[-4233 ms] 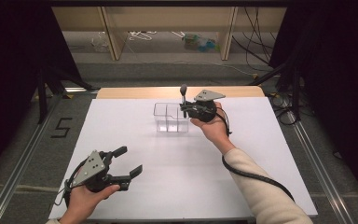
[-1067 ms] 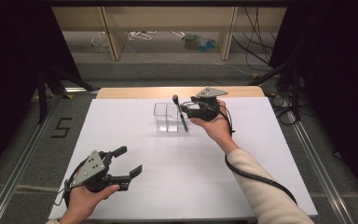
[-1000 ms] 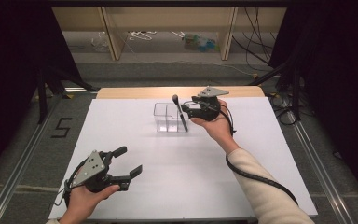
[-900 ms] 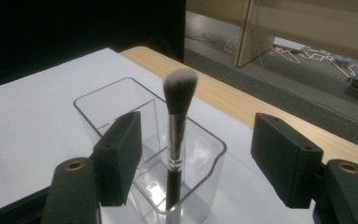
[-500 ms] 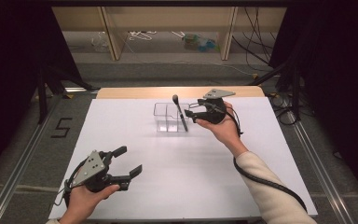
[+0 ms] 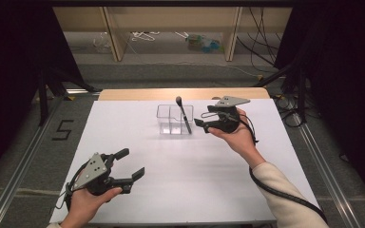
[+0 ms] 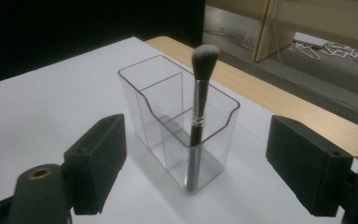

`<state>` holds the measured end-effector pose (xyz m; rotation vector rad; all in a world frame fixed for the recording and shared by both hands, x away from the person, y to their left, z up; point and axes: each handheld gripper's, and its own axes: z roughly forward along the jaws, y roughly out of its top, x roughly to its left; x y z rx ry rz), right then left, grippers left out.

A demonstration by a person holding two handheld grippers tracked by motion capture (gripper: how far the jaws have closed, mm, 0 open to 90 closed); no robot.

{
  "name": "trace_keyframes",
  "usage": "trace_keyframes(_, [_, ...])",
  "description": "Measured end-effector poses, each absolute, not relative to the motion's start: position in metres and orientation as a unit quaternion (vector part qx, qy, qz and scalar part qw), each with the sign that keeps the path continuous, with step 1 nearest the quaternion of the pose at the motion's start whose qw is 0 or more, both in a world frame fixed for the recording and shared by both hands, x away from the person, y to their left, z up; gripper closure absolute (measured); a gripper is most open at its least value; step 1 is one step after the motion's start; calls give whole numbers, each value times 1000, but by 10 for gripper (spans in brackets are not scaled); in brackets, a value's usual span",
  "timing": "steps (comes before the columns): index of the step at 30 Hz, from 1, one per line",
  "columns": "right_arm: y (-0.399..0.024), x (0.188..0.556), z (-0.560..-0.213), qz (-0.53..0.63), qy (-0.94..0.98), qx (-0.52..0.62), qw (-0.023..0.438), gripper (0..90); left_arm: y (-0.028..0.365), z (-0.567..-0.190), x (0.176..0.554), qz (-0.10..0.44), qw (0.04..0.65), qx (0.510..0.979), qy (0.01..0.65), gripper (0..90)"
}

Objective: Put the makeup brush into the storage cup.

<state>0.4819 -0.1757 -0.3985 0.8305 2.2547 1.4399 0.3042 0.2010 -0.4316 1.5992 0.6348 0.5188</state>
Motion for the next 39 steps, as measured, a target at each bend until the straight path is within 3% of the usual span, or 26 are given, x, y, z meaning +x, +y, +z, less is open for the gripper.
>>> trace_keyframes(39, [-229,413,-403,537,778,276,175,172,204,-431,306,239,617,697,277,157])
